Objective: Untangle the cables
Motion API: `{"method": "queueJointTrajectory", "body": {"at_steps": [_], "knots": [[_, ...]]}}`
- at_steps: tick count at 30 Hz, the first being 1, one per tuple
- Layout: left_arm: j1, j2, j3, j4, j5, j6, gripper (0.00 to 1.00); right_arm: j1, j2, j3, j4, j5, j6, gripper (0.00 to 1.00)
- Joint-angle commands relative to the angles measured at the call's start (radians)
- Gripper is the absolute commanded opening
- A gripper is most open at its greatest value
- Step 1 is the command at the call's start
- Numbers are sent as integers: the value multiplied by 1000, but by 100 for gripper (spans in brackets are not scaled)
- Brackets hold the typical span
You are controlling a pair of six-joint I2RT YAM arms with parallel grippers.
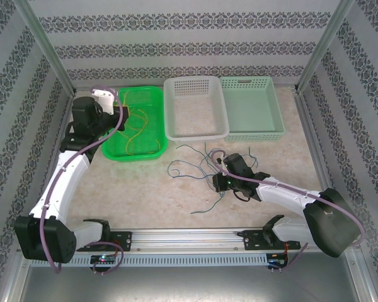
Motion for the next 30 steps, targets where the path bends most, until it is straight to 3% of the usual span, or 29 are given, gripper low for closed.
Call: {"method": "queueJointTrajectory", "body": {"at_steps": [1, 5, 11, 14, 16, 20, 21, 30], "knots": [[12, -34, -113, 188, -20, -35, 0, 12, 15, -7, 5, 17, 12, 1], [12, -43, -205, 195, -175, -178, 1, 12, 34, 5, 5, 17, 11, 1], [10, -65, -349, 200, -175, -353, 9, 12, 67, 27, 14, 16, 10, 2], [10, -76, -389, 168, -162, -399, 29, 12, 80, 43, 11, 13, 5, 5], [10, -80, -393, 143, -135, -407, 52, 12, 85, 50, 9, 15, 6, 7], [8, -118, -383, 111, -126, -392, 84, 12, 74, 55, 9, 20, 17, 18], [8, -132, -376, 102, -126, -385, 100, 12, 64, 57, 8, 24, 19, 21], [-28, -265, -340, 73, -77, -379, 100, 11, -27, 40, -14, 72, 26, 28]]}}
